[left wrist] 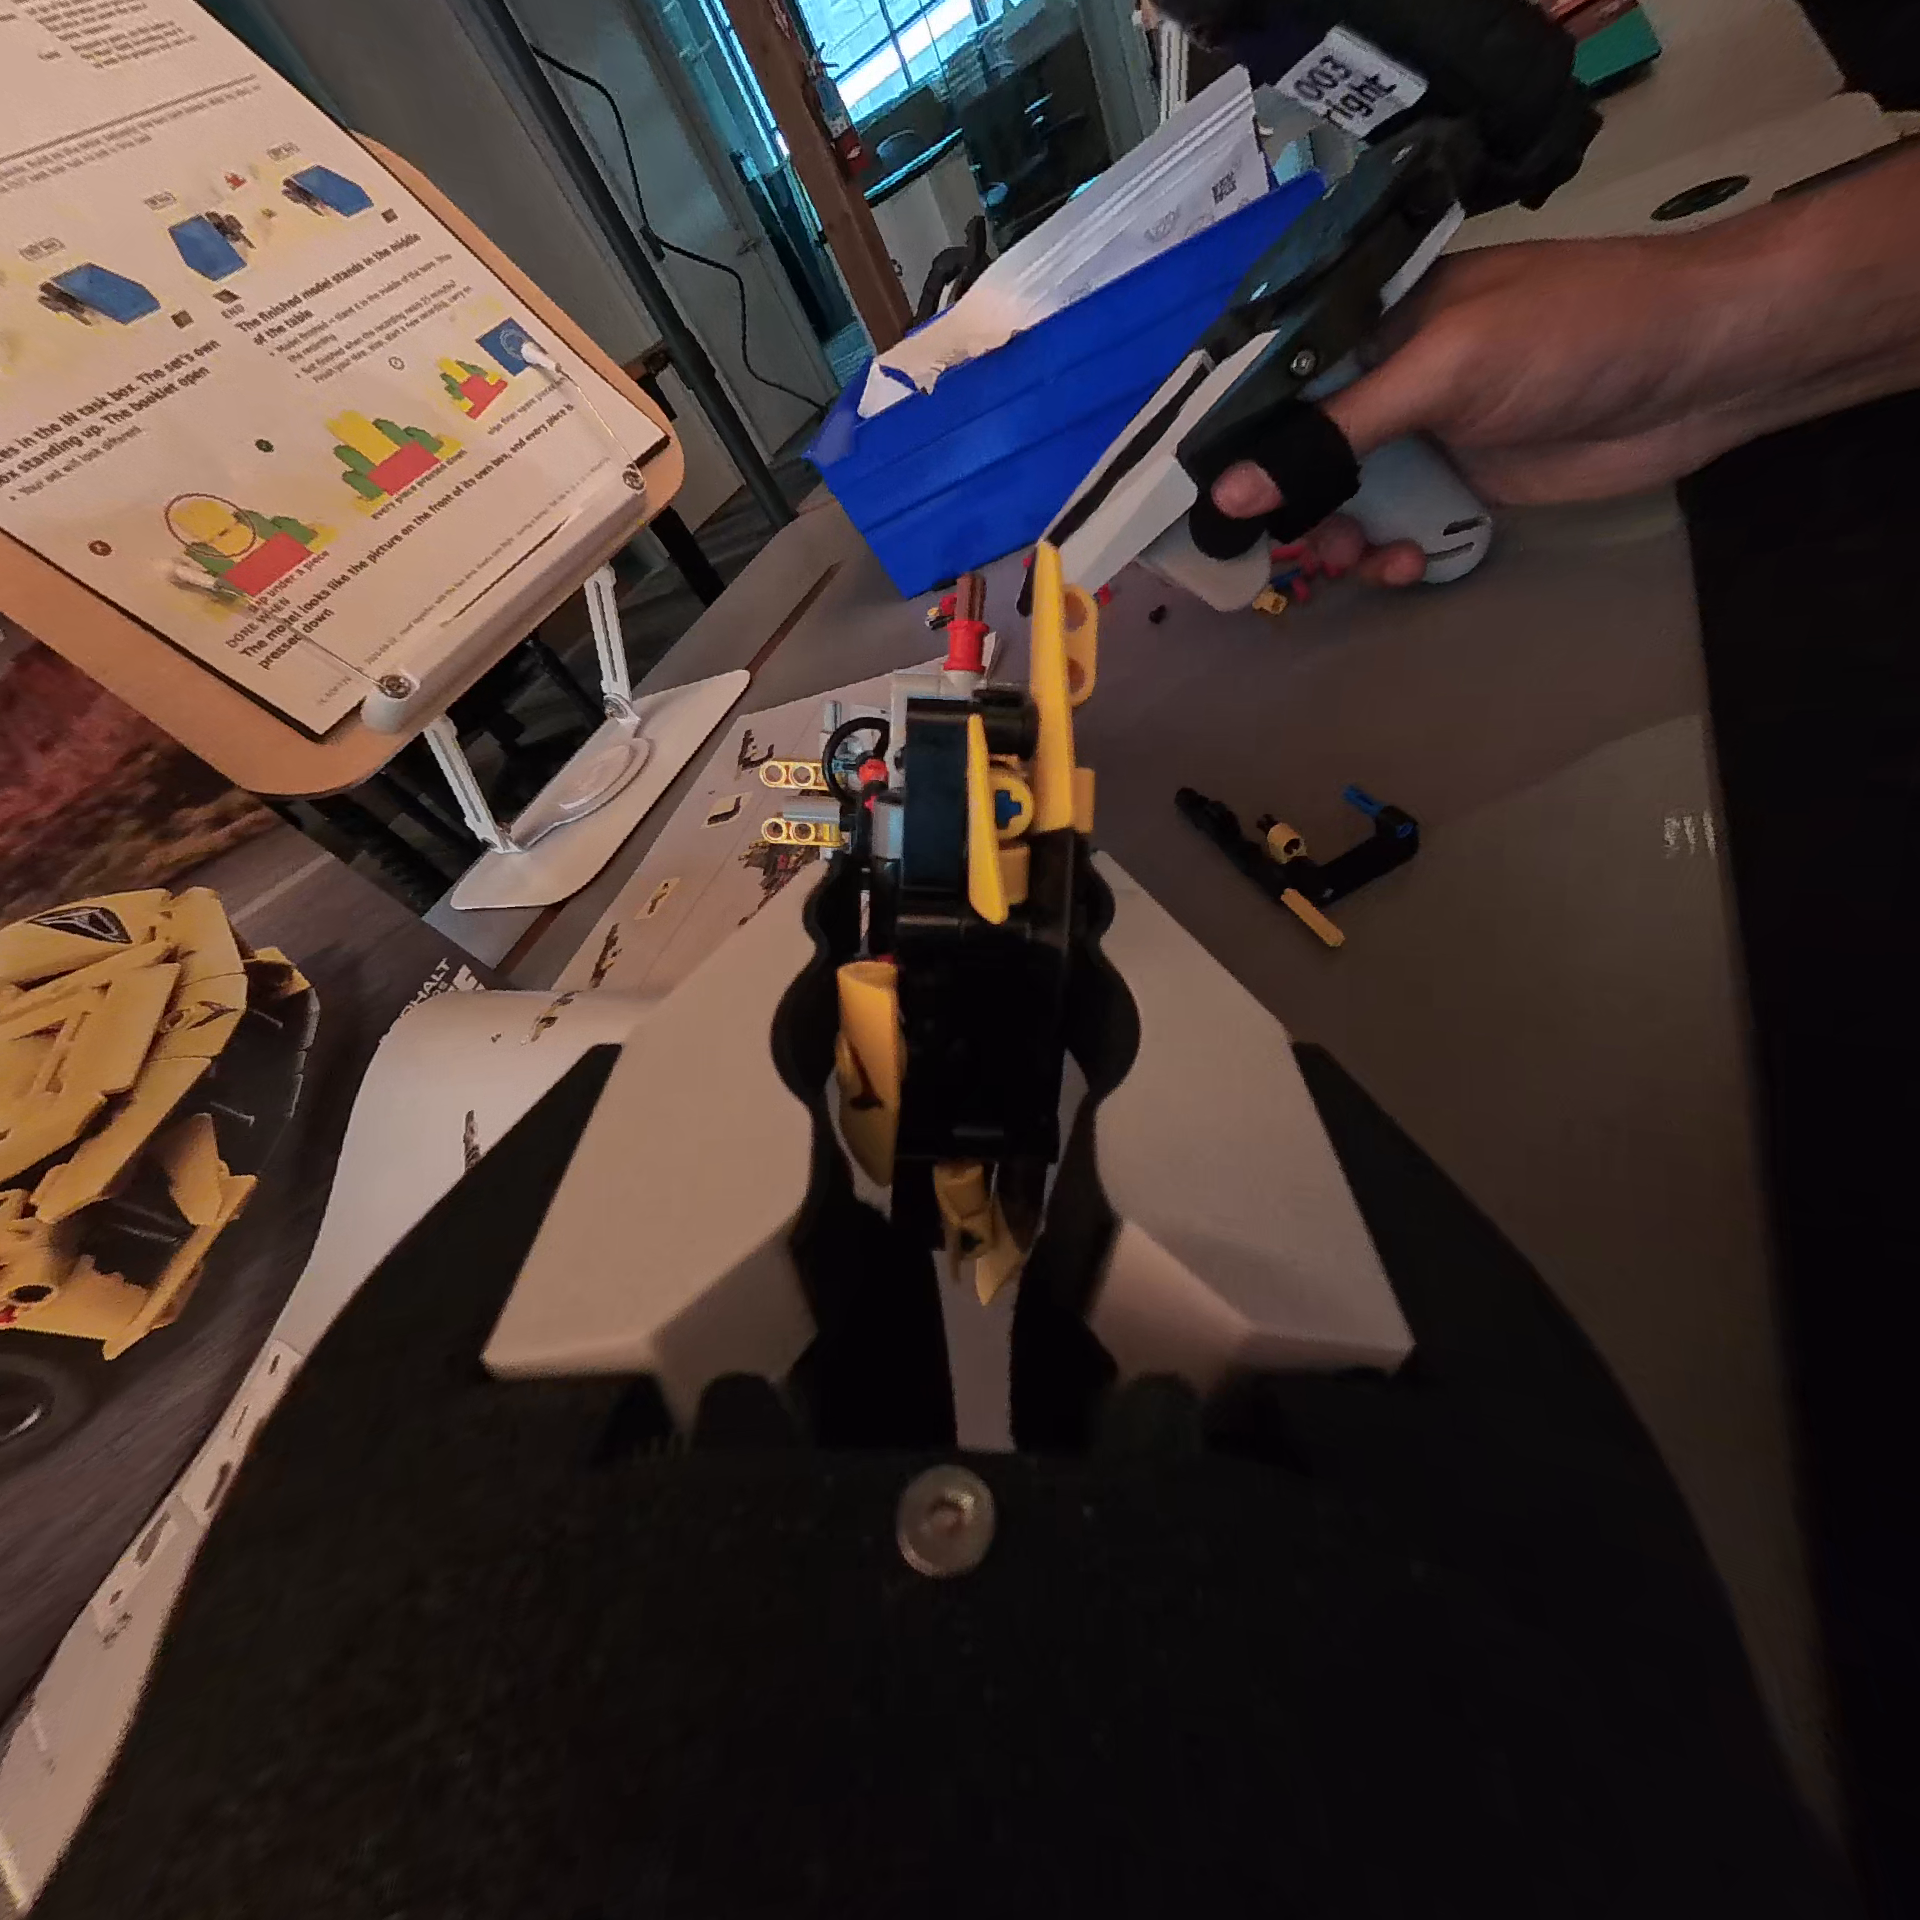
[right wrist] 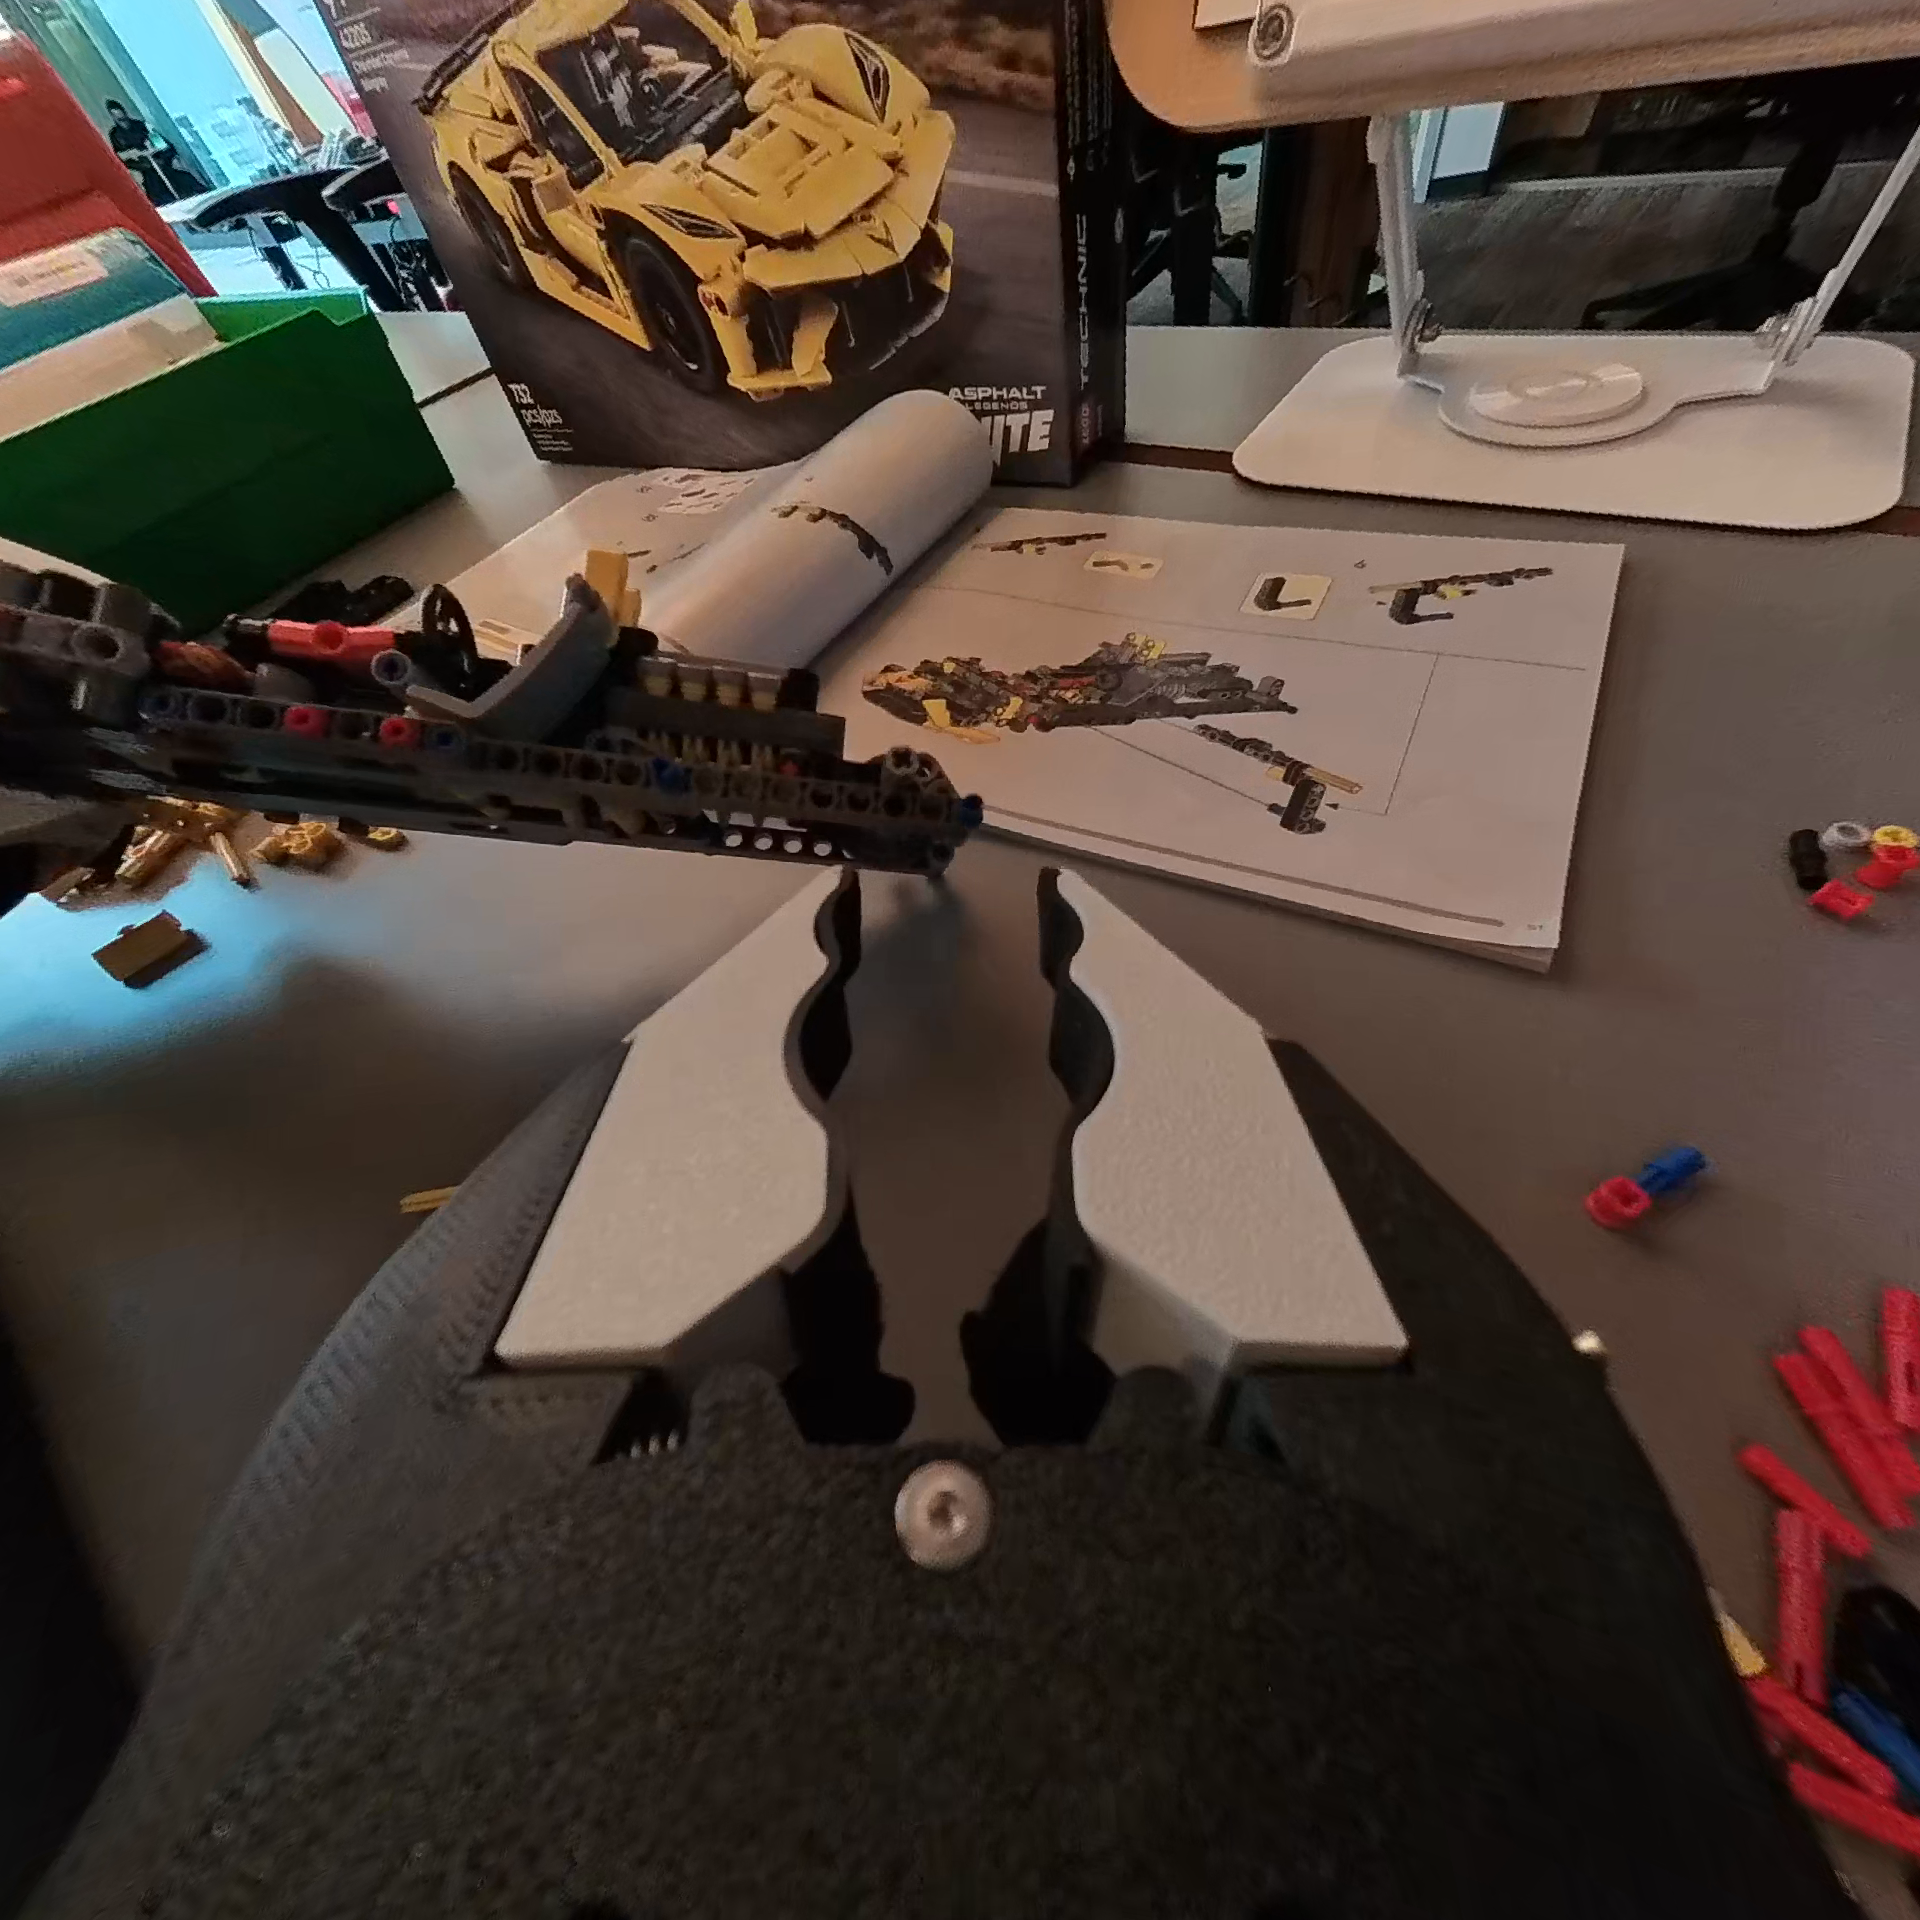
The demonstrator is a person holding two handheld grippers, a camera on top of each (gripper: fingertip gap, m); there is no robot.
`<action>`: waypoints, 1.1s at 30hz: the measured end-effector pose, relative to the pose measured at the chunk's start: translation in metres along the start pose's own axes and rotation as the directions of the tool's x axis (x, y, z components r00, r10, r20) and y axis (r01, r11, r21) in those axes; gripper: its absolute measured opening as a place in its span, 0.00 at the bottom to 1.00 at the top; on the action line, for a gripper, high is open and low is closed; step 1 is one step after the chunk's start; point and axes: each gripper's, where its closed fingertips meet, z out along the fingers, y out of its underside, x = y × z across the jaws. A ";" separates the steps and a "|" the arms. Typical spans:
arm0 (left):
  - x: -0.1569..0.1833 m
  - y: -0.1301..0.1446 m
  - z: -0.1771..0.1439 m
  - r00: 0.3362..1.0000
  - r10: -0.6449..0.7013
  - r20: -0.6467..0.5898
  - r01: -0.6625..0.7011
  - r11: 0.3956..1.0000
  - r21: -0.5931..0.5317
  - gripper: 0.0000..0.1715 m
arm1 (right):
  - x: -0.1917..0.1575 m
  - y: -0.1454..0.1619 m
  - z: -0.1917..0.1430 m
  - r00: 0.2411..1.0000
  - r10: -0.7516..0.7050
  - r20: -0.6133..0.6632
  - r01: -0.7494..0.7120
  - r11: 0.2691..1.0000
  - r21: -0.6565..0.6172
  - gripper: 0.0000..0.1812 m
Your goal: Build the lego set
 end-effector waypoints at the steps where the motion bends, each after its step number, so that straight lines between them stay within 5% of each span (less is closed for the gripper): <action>1: 0.001 0.000 0.000 1.000 0.005 0.000 -0.005 1.000 -0.002 0.21 | 0.000 0.001 0.000 1.000 0.002 0.002 -0.002 1.000 -0.004 0.18; 33: -0.003 0.003 0.001 1.000 -0.013 0.006 0.013 1.000 -0.013 0.20 | -0.002 0.002 0.001 0.999 0.046 0.028 -0.046 0.999 -0.014 0.17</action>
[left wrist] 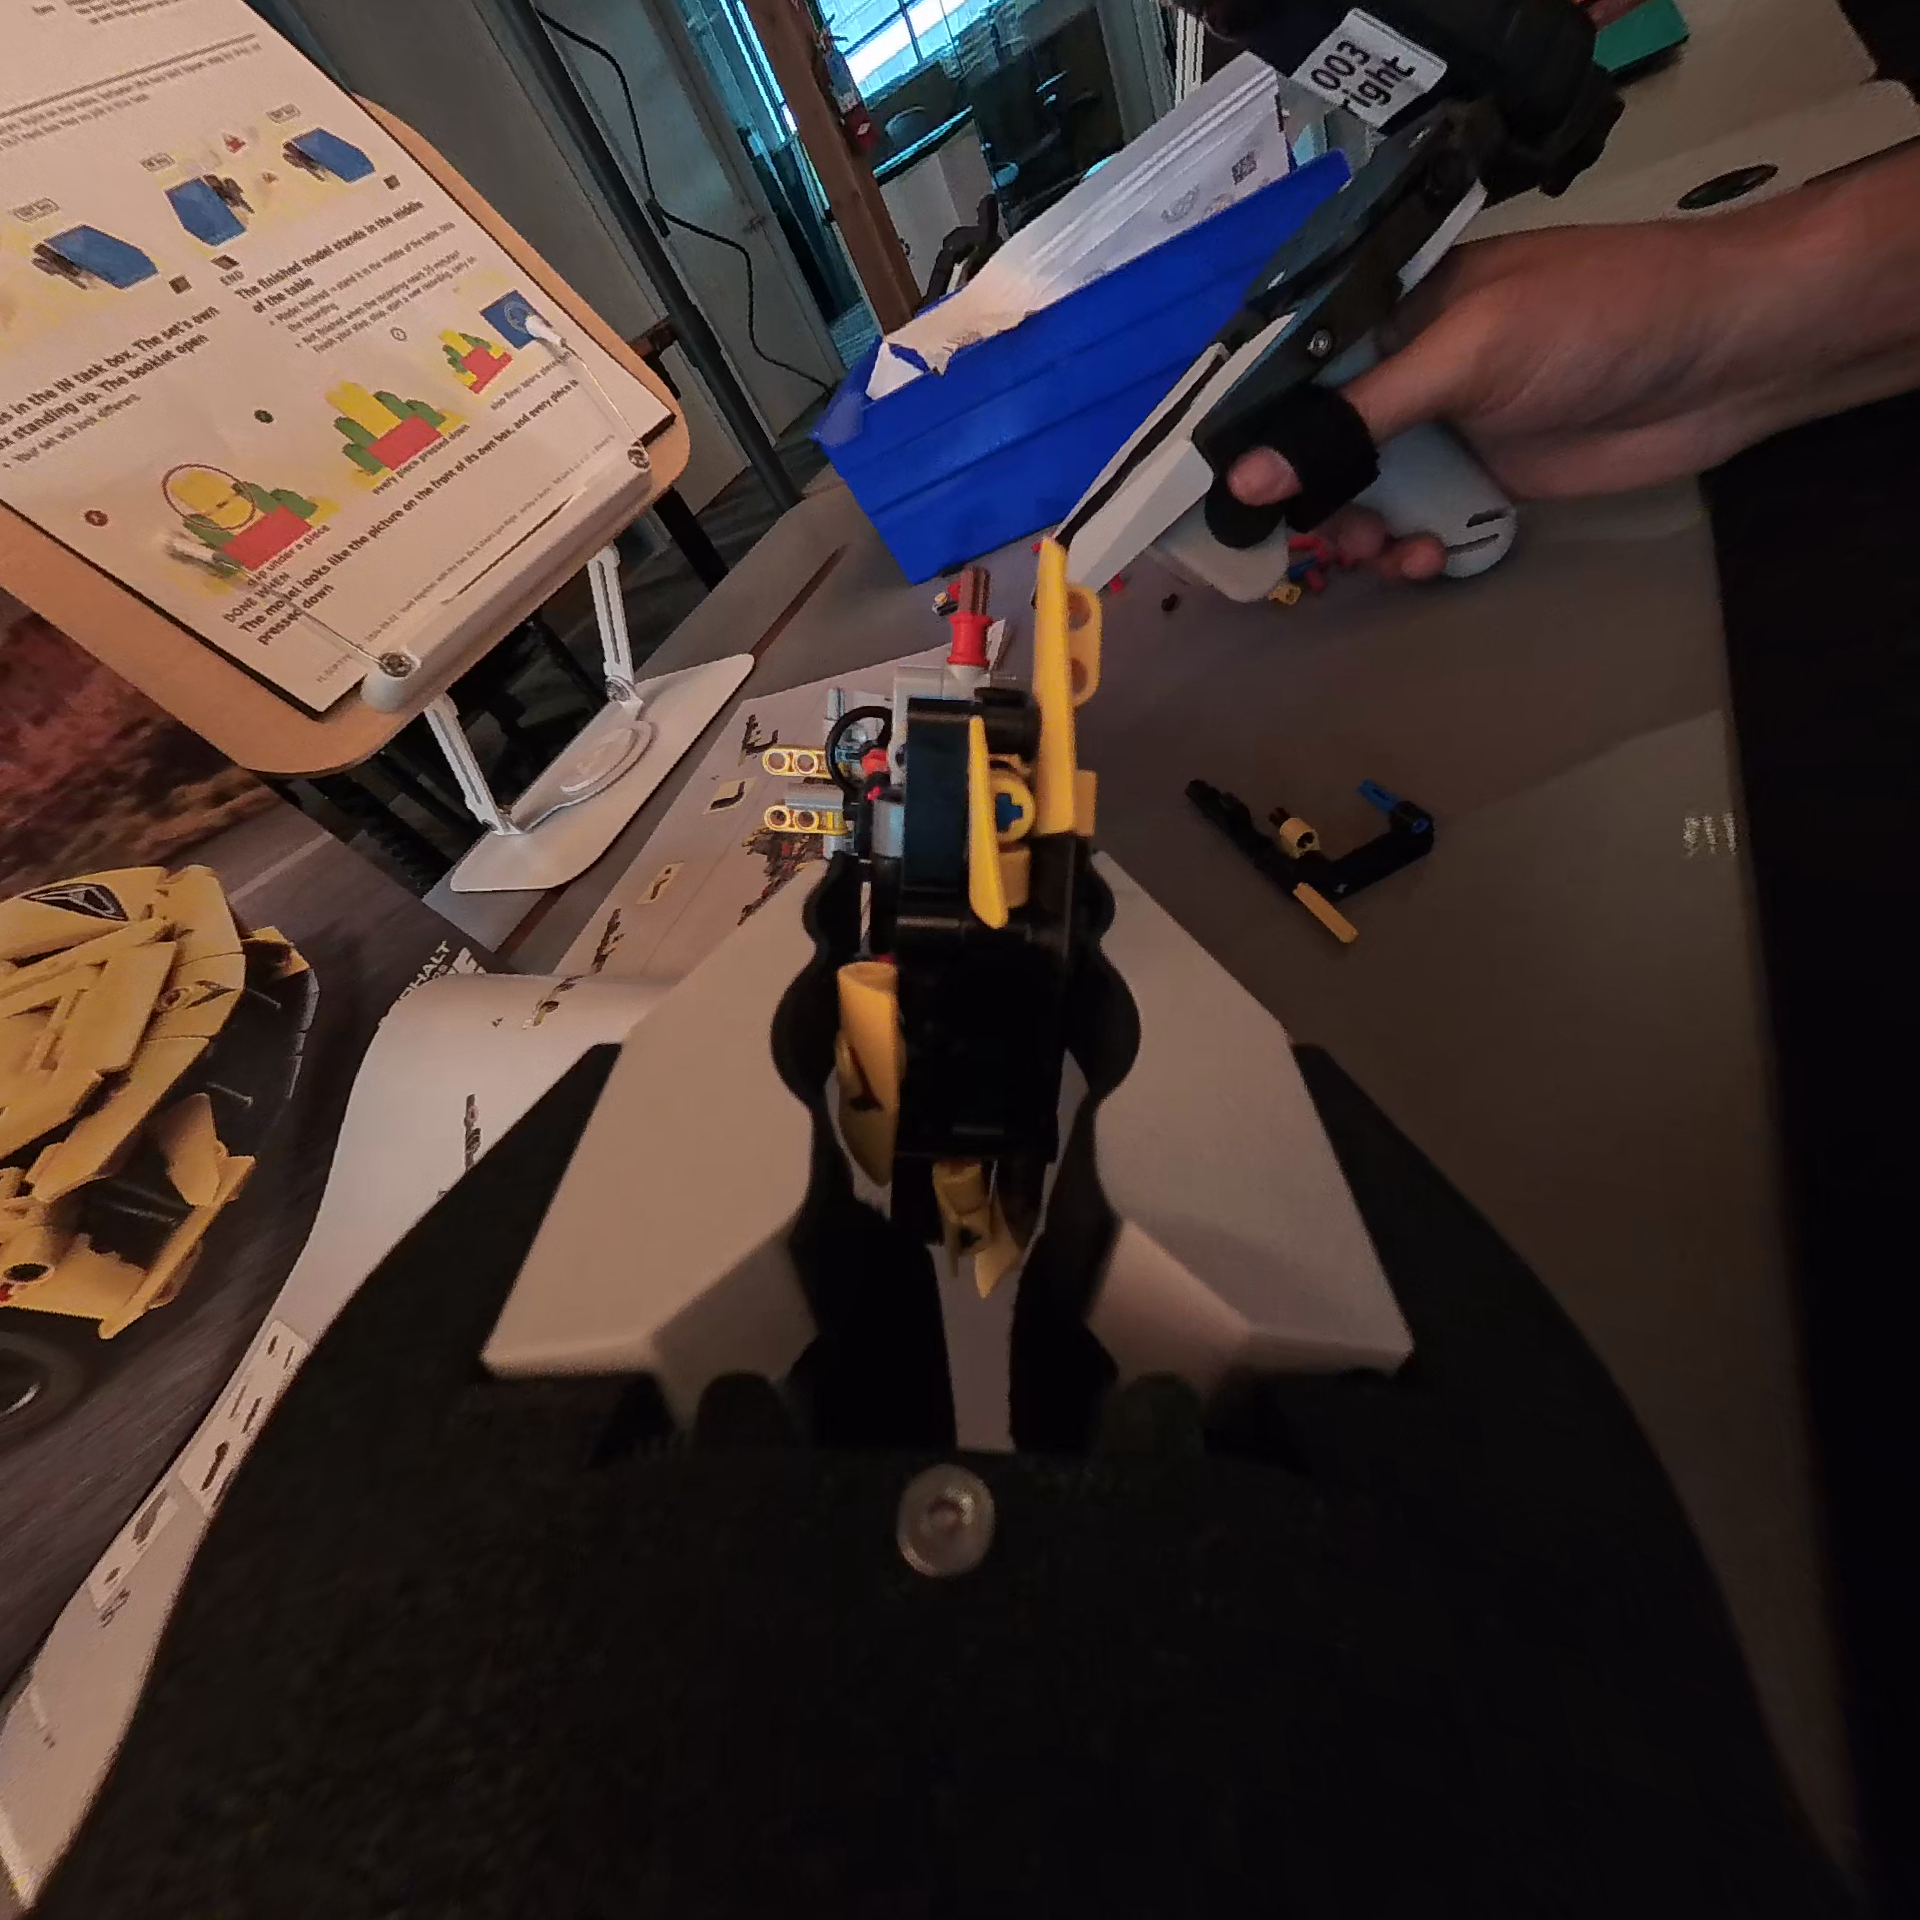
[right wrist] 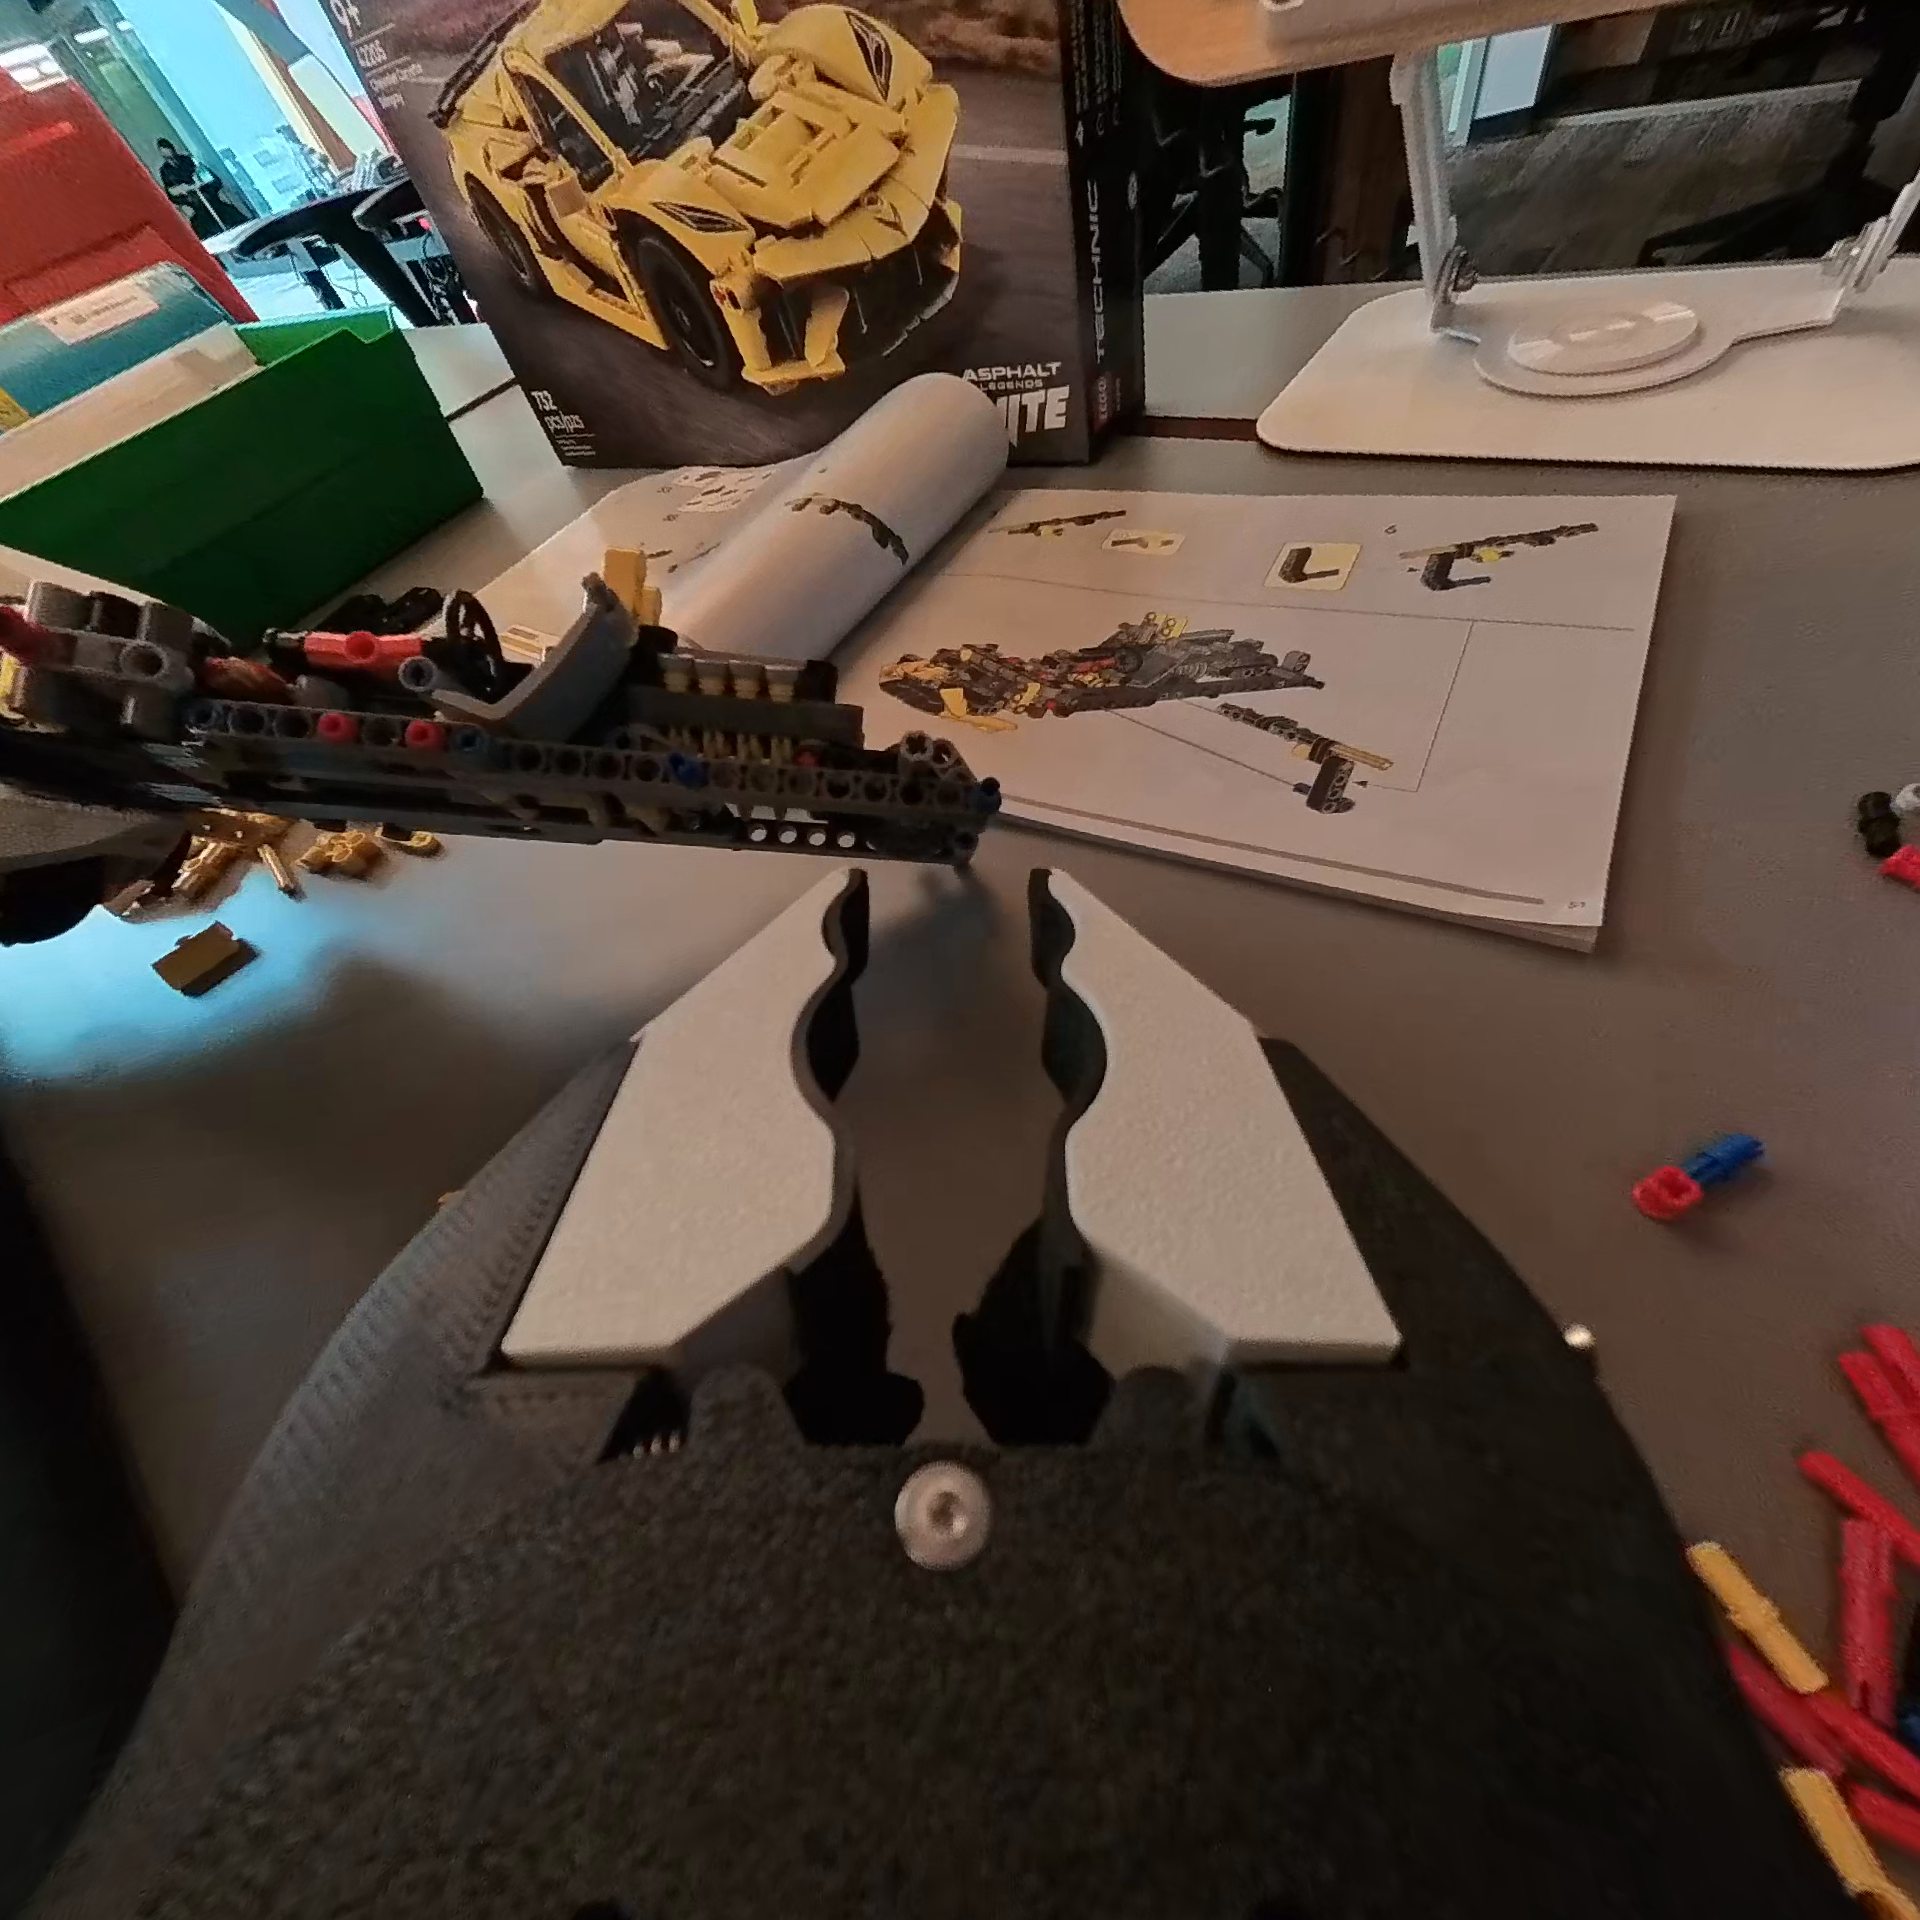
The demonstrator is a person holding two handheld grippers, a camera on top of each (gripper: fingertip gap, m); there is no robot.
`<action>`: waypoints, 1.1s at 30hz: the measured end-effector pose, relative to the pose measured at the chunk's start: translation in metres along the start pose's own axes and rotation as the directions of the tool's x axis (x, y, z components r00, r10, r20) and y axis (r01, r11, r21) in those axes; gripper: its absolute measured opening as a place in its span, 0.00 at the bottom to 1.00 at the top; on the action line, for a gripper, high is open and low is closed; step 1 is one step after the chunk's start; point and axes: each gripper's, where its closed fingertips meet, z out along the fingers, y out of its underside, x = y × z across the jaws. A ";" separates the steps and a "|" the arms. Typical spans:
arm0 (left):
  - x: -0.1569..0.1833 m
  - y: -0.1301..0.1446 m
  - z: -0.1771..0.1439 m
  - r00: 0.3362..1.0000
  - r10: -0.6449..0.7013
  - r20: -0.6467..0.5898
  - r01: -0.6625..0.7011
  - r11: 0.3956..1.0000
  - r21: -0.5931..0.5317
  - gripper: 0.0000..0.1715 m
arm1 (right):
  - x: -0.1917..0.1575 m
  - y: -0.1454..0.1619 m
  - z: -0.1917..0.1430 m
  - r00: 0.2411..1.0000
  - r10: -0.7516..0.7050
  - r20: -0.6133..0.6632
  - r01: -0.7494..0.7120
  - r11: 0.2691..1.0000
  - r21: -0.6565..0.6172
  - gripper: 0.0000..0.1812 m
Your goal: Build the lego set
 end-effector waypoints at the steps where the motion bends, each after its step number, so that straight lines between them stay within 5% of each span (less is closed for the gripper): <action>1: 0.000 0.000 0.000 1.000 0.000 0.001 0.000 1.000 0.000 0.20 | 0.000 0.000 0.000 1.000 0.000 0.001 0.000 1.000 0.000 0.17; 16: 0.001 0.002 0.001 1.000 0.003 -0.002 -0.003 1.000 -0.011 0.20 | -0.015 -0.001 -0.002 0.993 0.072 0.092 -0.070 0.997 -0.025 0.16; 24: 0.004 0.001 0.001 1.000 0.022 0.000 -0.022 1.000 -0.015 0.21 | -0.039 0.005 -0.003 0.984 -0.006 0.177 0.019 0.997 -0.070 0.14; 29: 0.006 0.005 0.000 0.999 0.045 0.002 -0.045 0.998 -0.033 0.20 | -0.080 0.023 -0.016 0.955 0.063 0.288 0.014 0.966 -0.257 0.14; 33: 0.008 0.009 -0.001 0.997 0.072 0.003 -0.071 0.996 -0.057 0.20 | -0.098 0.045 -0.028 0.961 -0.069 0.267 0.164 0.922 -0.350 0.10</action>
